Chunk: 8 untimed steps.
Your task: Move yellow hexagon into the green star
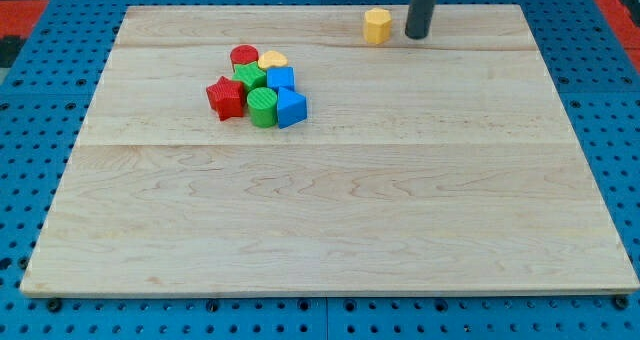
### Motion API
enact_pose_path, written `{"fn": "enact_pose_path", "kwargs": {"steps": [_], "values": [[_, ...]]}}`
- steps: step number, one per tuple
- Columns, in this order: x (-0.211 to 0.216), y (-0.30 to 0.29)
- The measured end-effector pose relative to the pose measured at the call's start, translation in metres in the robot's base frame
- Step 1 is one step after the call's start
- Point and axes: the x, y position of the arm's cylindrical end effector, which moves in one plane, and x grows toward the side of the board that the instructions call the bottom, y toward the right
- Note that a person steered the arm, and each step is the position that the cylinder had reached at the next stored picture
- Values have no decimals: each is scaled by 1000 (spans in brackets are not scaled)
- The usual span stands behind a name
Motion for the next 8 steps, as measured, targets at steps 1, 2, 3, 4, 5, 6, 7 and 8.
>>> {"fn": "enact_pose_path", "kwargs": {"steps": [1,2,3,4,5,6,7,8], "values": [[-26,-57],[10,-137],[-2,-81],[13,-5],[38,-22],[44,-117],[45,-215],[16,-161]]}}
